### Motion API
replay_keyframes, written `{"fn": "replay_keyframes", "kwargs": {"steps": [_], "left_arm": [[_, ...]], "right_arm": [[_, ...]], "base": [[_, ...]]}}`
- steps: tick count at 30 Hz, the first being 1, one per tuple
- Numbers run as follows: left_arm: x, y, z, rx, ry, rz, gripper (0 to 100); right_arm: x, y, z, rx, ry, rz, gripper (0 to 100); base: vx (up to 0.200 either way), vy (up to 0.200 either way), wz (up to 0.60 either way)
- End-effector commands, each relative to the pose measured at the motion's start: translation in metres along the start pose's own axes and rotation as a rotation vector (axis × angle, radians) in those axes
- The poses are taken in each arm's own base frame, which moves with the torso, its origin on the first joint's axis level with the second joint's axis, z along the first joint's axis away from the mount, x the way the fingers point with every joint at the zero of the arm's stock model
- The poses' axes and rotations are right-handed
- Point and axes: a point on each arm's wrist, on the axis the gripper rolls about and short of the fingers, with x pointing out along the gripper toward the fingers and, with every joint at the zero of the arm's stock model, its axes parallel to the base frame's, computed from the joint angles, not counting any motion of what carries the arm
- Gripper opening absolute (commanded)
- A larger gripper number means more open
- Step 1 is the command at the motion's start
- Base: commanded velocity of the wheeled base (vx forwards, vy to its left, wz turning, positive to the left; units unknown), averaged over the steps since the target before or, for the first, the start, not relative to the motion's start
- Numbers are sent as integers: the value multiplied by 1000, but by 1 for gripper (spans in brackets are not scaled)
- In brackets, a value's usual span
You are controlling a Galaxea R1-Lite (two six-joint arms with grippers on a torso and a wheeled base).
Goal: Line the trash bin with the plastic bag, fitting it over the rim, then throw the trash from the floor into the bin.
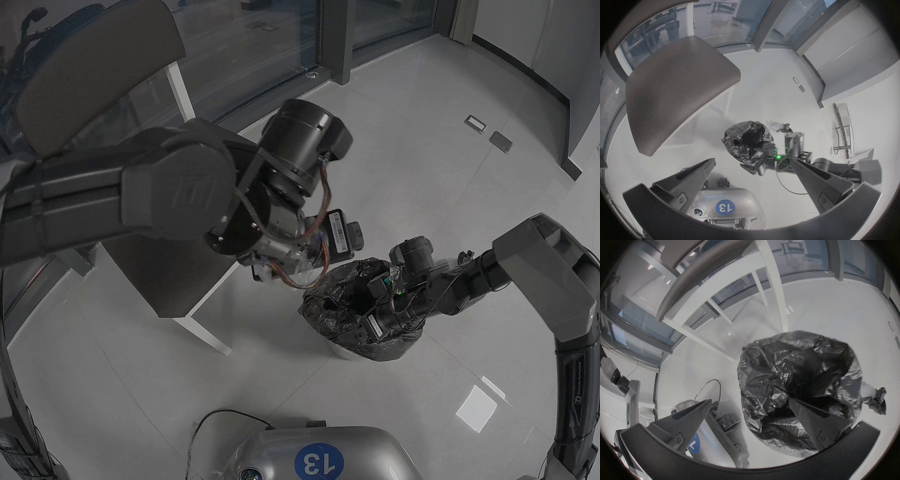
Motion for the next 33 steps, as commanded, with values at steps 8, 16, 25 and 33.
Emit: {"fn": "replay_keyframes", "kwargs": {"steps": [8,16,25,33], "left_arm": [[-26,15,20,-46,-71,-11,100],[-25,18,21,-53,-70,-3,100],[-26,18,21,-54,-71,-4,100],[-35,19,19,-59,-69,-10,100]], "right_arm": [[75,-18,-29,106,72,20,100],[69,13,-5,81,63,132,100],[49,46,17,34,31,168,100],[44,88,23,59,52,226,100]], "base": [[0,0,0],[0,0,0],[0,0,0],[0,0,0]]}}
